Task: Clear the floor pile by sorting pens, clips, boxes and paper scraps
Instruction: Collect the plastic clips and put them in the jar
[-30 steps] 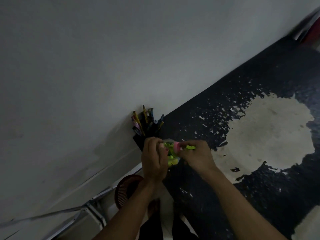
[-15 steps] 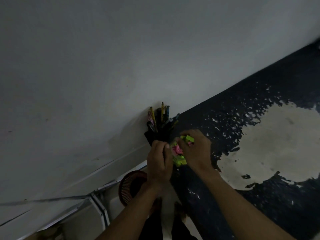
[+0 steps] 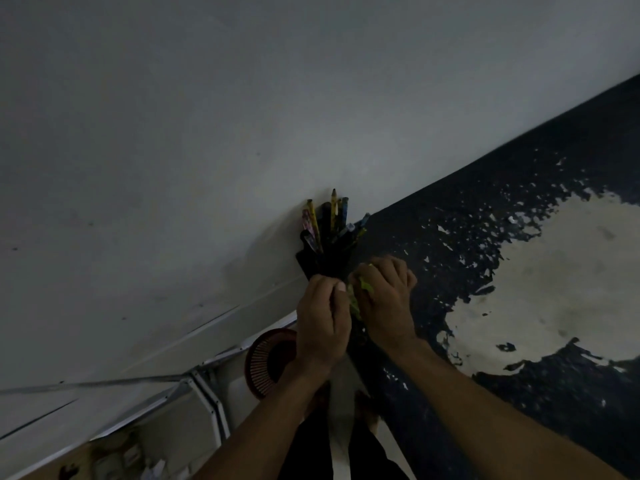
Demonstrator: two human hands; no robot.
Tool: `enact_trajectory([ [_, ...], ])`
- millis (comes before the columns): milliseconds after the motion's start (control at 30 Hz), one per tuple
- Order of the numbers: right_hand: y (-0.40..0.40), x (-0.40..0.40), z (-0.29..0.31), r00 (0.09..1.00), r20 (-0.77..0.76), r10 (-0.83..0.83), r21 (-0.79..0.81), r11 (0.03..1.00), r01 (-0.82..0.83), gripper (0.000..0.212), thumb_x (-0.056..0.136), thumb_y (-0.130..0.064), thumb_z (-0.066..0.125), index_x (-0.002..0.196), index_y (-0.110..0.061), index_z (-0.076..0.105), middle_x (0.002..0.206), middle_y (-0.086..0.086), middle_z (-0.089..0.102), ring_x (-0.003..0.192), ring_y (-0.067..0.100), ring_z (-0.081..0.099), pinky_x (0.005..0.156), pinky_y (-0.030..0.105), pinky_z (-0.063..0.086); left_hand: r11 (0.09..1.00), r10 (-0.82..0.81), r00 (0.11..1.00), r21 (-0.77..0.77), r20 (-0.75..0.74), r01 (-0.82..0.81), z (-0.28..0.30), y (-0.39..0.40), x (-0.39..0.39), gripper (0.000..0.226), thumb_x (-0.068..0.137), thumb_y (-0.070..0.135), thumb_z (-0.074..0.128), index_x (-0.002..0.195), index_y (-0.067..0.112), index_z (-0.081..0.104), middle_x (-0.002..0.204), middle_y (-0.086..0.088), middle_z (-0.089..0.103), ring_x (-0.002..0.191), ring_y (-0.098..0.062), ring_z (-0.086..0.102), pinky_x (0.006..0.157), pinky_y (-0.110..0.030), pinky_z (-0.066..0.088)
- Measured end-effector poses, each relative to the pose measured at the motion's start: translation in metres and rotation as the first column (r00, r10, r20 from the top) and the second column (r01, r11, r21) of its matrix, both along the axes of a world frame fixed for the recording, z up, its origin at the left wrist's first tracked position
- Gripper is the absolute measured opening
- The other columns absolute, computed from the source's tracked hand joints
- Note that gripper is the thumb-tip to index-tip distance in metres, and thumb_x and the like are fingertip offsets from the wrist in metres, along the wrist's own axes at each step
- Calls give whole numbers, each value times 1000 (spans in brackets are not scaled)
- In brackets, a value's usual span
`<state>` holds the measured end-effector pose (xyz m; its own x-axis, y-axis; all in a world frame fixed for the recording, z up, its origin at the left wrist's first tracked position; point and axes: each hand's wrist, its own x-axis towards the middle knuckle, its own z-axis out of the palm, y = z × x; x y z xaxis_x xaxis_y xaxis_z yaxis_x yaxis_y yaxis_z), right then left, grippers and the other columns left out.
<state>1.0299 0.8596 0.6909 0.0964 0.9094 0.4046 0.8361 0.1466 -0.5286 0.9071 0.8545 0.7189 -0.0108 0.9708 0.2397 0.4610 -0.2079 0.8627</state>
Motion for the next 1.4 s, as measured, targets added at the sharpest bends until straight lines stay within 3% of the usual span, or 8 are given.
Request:
enact_trajectory([
  [300, -6, 5, 10, 978, -206, 25, -219, 973, -71, 28, 91, -38, 60, 112, -20, 61, 137, 2, 33, 129, 19, 32, 104, 41, 33, 1000, -4, 1000, 1, 1, 4, 1, -4, 3, 25, 97, 19, 43, 80, 5, 56, 75, -2, 52, 63, -11, 46, 59, -12, 33],
  [533, -10, 13, 12, 965, -257, 45, -215, 971, -103, 43, 98, -38, 39, 132, -16, 53, 137, 4, 45, 131, 17, 38, 107, 38, 36, 999, 13, 1000, -33, -19, -13, -3, -7, 3, 24, 97, 20, 43, 84, 6, 57, 78, 0, 51, 66, -10, 47, 58, -16, 35],
  [800, -21, 30, 10, 953, -286, -103, -156, 986, 60, 16, 76, -11, 63, 90, -8, 71, 119, 11, 52, 110, 24, 52, 83, 29, 49, 980, -58, 996, -191, -61, 45, -8, -7, 11, 23, 93, 26, 49, 110, 14, 58, 99, 2, 55, 81, -6, 56, 67, -27, 50],
  [967, -19, 29, 13, 987, -78, -138, -294, 950, 109, 19, 84, -21, 69, 101, -16, 76, 131, 11, 51, 122, 29, 45, 81, 33, 49, 968, -84, 993, -245, -87, 60, -7, -8, 14, 32, 92, 32, 48, 118, 16, 55, 110, -1, 51, 84, -11, 58, 70, -35, 53],
  [1067, -18, 31, 17, 981, -130, -144, -286, 953, 102, 18, 86, -21, 68, 100, -14, 76, 133, 11, 49, 123, 27, 44, 84, 30, 45, 973, -107, 989, -214, -106, 82, -4, -7, 17, 36, 93, 34, 48, 124, 18, 54, 115, 0, 46, 89, -9, 55, 72, -33, 54],
  [1167, -20, 33, 19, 995, -103, -15, -284, 959, -14, 19, 88, -27, 64, 95, -14, 77, 135, 12, 47, 126, 27, 42, 83, 32, 47, 970, -177, 955, -207, -236, 129, -3, -3, 19, 43, 95, 45, 37, 125, 21, 56, 125, -3, 41, 103, -15, 52, 75, -37, 55],
  [1300, -23, 36, 20, 998, -69, 5, -416, 909, -33, 33, 94, -33, 49, 112, -15, 70, 141, 11, 40, 129, 28, 37, 88, 40, 49, 922, -314, 821, -359, -476, 145, 3, 3, 24, 50, 98, 52, 24, 127, 26, 55, 151, -8, 24, 131, -28, 33, 102, -45, 40],
  [1400, -22, 37, 19, 993, -118, 32, -360, 930, -72, 32, 91, -28, 52, 109, -9, 70, 134, 12, 45, 119, 28, 47, 82, 37, 52, 904, -359, 778, -400, -515, 152, 9, 5, 28, 47, 101, 50, 25, 124, 24, 56, 154, -7, 21, 132, -27, 31, 102, -45, 36],
])
